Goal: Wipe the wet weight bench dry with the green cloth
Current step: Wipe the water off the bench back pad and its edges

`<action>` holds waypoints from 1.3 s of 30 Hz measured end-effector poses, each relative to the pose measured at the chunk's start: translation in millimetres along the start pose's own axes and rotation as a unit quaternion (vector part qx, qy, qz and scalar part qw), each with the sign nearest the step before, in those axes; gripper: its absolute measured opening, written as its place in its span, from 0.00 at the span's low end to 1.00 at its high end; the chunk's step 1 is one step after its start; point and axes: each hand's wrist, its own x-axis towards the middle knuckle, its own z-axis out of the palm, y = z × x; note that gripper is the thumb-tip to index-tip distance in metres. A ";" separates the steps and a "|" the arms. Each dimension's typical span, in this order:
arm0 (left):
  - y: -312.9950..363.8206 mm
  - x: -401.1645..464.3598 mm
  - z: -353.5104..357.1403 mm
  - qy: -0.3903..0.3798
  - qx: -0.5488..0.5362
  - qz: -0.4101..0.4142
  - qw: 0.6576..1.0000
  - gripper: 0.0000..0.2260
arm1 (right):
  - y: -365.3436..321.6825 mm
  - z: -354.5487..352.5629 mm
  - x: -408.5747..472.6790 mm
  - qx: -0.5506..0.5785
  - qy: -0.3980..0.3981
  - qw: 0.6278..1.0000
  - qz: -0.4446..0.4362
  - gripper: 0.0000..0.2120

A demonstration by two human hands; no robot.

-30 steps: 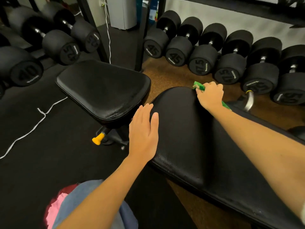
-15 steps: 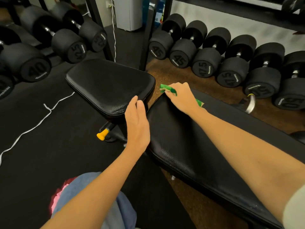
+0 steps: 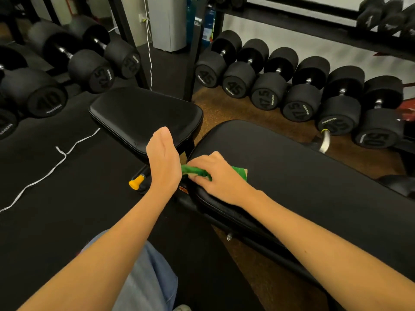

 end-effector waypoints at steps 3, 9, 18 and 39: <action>3.5 -6.8 1.5 -0.007 -0.006 -0.004 1.000 0.13 | -12.6 -2.3 -20.9 0.003 -0.045 0.998 -0.032 0.11; 9.4 -23.7 -0.9 -0.045 -0.016 -0.017 0.999 0.13 | -20.5 -11.3 -65.1 0.004 -0.113 0.993 -0.029 0.12; 7.3 -50.3 26.6 -0.073 -0.008 -0.052 0.996 0.13 | -24.5 -52.0 -142.8 0.002 -0.208 0.978 0.012 0.10; -12.2 -58.0 56.6 0.020 0.060 0.004 0.998 0.26 | 170.5 -153.5 -64.6 -0.040 0.222 0.898 0.377 0.13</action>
